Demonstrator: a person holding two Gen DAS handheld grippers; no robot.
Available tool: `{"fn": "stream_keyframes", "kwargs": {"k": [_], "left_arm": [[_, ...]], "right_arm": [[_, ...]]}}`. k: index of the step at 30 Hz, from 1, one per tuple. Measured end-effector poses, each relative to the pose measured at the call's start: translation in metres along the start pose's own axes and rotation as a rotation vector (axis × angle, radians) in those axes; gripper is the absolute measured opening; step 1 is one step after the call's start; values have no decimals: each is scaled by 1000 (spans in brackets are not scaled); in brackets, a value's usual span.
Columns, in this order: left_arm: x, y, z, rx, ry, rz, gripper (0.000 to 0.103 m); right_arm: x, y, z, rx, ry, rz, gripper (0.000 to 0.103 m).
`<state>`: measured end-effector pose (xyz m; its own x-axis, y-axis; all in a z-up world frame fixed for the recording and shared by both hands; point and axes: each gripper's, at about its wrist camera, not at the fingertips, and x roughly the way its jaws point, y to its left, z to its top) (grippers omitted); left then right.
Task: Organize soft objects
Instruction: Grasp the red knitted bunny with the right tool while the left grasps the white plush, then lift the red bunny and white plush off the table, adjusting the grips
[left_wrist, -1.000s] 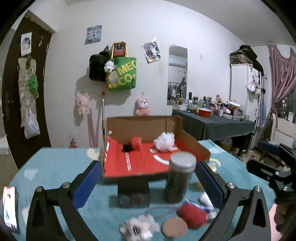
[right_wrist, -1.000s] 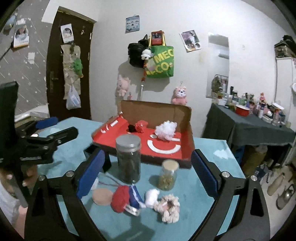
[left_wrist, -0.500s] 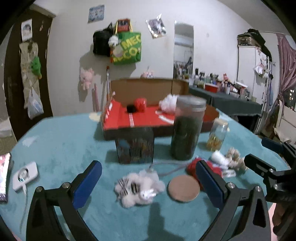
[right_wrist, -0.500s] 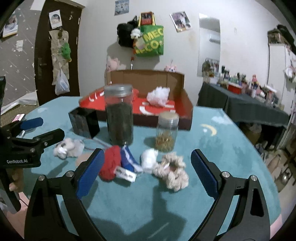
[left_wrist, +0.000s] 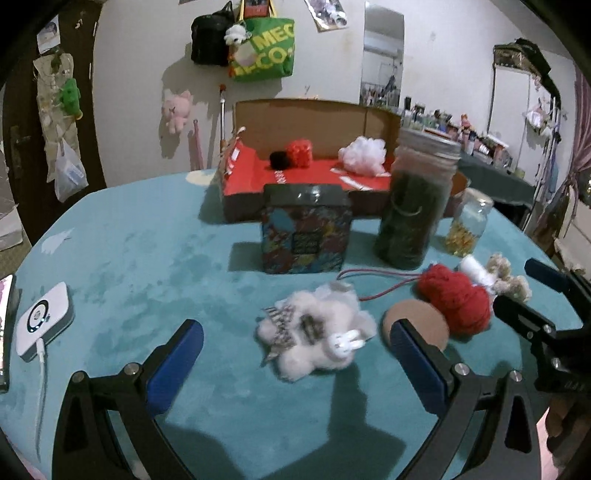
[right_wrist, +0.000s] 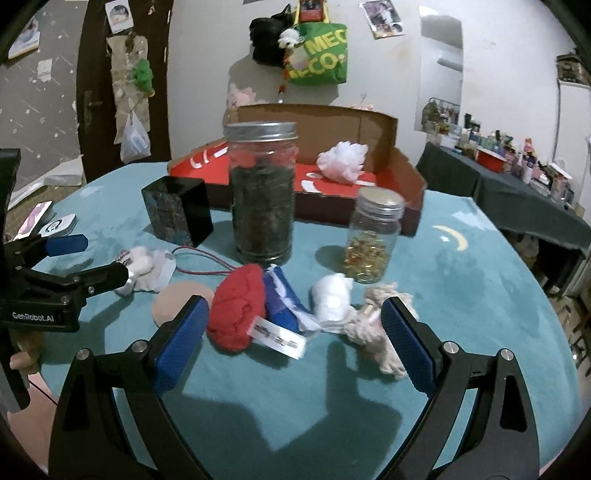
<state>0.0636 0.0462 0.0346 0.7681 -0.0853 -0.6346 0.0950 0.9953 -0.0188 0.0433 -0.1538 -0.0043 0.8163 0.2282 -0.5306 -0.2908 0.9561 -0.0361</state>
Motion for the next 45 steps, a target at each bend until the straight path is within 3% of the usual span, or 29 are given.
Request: {"fn": "stream_keyframes", "kwargs": {"k": [7, 10, 11, 12, 14, 22, 28, 31, 33, 37, 45], "left_arm": [[15, 10, 1, 16, 97, -15, 100], [24, 10, -2, 22, 147, -61, 88], [26, 9, -1, 26, 156, -68, 82], [26, 8, -1, 33, 150, -65, 77], [23, 5, -1, 44, 133, -90, 60], [2, -1, 4, 53, 68, -100, 58], [-7, -18, 18, 64, 32, -185, 58], [-2, -31, 22, 74, 34, -209, 58], [4, -38, 24, 81, 42, -224, 51], [12, -46, 26, 70, 62, -259, 51], [17, -47, 26, 66, 70, -253, 50]], "right_arm": [[19, 9, 12, -15, 67, 62, 95], [29, 17, 11, -48, 115, 74, 90], [31, 19, 10, -62, 126, 79, 76], [33, 22, 9, -77, 138, 84, 53], [33, 25, 5, -91, 147, 121, 34], [7, 19, 7, -83, 42, 120, 32], [-7, 2, 11, -27, 5, 112, 32], [-8, -5, 11, -12, 2, 104, 32], [-9, -7, 11, -4, 1, 100, 32], [-11, -12, 10, 7, -4, 102, 32], [-12, -15, 11, 14, -12, 107, 32]]}}
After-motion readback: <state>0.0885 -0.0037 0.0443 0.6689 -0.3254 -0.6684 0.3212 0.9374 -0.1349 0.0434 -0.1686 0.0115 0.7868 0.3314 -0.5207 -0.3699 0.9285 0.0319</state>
